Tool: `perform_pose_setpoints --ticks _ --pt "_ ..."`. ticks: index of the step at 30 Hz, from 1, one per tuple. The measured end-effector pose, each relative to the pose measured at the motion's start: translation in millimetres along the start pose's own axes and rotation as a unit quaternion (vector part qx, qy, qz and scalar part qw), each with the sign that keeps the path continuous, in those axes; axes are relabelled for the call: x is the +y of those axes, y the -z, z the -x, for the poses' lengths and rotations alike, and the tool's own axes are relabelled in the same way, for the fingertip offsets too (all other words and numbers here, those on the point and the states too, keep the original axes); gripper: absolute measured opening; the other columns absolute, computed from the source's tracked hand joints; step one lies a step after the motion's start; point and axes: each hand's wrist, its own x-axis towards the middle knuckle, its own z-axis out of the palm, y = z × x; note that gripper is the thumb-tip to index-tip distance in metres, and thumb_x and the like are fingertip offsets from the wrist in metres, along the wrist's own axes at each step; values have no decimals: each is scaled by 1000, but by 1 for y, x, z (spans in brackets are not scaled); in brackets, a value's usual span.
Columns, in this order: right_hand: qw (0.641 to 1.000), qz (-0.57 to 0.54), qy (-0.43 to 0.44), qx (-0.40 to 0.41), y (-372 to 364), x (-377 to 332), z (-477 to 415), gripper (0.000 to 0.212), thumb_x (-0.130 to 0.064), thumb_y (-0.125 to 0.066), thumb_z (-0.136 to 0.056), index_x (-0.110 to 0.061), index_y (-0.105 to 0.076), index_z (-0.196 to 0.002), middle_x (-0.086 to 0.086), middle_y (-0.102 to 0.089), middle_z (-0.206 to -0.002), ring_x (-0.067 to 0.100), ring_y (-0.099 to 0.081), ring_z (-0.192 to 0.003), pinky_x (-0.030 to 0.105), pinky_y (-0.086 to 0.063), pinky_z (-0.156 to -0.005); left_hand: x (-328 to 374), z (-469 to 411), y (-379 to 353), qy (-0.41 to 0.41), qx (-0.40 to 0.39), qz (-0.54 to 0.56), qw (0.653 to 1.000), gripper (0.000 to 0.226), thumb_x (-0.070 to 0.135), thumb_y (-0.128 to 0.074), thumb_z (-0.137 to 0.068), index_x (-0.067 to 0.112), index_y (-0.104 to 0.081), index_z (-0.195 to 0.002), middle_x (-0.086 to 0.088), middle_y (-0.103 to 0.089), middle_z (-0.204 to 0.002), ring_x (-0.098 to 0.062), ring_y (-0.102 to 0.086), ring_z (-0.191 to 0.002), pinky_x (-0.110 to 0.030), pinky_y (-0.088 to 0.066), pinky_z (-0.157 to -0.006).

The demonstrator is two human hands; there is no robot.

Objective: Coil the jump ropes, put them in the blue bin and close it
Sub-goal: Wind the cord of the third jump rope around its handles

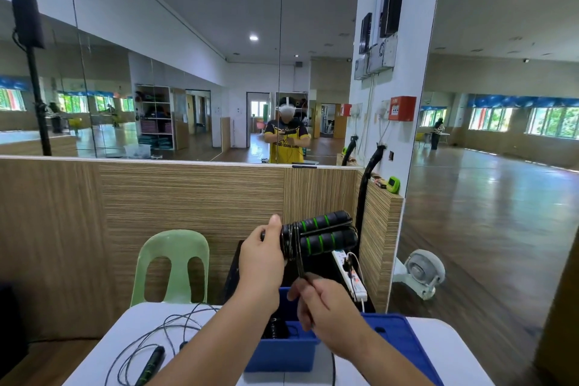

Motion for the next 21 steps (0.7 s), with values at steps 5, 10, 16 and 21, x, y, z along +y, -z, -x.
perform_pose_setpoints --ticks 5,10,16,21 --pt "992 36 -50 -110 45 -11 -13 43 -37 -45 -107 -12 -41 -73 -9 -36 -57 2 -30 -46 17 -27 -48 14 9 9 -9 -94 22 995 41 42 -54 -105 5 -65 -89 8 -50 -50 -1 -41 -35 -14 -33 -36" --pt "967 193 -64 -155 94 -38 -41 21 -9 -57 -99 -13 -65 -81 -9 -61 -76 2 -53 -73 36 -50 -75 19 9 21 -27 -187 -34 981 36 40 -57 -103 11 -57 -82 1 -41 -54 -6 -34 -36 -17 -28 -34" --pt "960 255 -20 -112 110 -75 -69 35 -21 -48 -89 -19 -41 -55 0 -40 -60 15 -38 -57 28 -43 -66 13 2 30 -69 -225 -82 968 36 38 -65 -99 7 -68 -81 -1 -60 -70 -18 -60 -68 -36 -51 -71" --pt "939 333 14 -78 101 -98 -67 38 -22 -42 -96 -13 -41 -59 2 -39 -59 16 -34 -55 38 -34 -59 5 -8 34 -120 -149 -154 969 34 52 -62 -94 25 -71 -77 4 -65 -65 -20 -63 -65 -43 -52 -69"
